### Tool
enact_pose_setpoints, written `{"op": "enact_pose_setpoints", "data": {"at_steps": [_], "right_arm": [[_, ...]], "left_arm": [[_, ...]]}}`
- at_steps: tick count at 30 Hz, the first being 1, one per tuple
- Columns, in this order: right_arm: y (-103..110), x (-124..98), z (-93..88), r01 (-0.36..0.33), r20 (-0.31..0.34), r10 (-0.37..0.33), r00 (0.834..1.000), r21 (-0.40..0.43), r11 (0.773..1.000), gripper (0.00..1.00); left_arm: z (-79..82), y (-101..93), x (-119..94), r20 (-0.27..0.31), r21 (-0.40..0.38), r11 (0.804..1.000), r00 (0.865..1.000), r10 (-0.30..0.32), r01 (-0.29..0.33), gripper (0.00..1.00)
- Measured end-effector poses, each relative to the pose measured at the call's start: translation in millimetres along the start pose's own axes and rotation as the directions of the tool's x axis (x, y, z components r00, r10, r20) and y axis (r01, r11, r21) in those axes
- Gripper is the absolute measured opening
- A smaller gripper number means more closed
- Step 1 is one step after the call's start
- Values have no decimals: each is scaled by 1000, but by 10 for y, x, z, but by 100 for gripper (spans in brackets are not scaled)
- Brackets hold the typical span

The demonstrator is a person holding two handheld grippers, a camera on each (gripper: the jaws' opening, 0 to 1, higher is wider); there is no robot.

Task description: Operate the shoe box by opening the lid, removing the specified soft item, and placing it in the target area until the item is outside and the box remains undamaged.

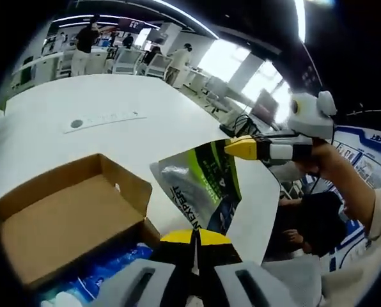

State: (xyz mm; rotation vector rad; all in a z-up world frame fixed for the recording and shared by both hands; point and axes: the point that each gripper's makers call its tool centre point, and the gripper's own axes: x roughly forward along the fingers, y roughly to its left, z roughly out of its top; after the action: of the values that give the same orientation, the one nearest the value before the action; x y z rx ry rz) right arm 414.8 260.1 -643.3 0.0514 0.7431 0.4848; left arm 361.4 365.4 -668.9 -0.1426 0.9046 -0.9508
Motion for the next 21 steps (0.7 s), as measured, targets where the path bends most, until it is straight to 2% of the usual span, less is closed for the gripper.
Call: {"op": "enact_pose_setpoints", "data": {"at_steps": [9, 21], "right_arm": [[-190, 78, -101, 33, -27, -33, 999, 6, 999, 0], [-439, 251, -271, 87, -89, -88, 992, -17, 996, 0]], "left_arm": [[-7, 7, 214, -62, 39, 999, 997, 39, -37, 0], [13, 95, 504, -144, 34, 991, 981, 130, -126, 0]]}}
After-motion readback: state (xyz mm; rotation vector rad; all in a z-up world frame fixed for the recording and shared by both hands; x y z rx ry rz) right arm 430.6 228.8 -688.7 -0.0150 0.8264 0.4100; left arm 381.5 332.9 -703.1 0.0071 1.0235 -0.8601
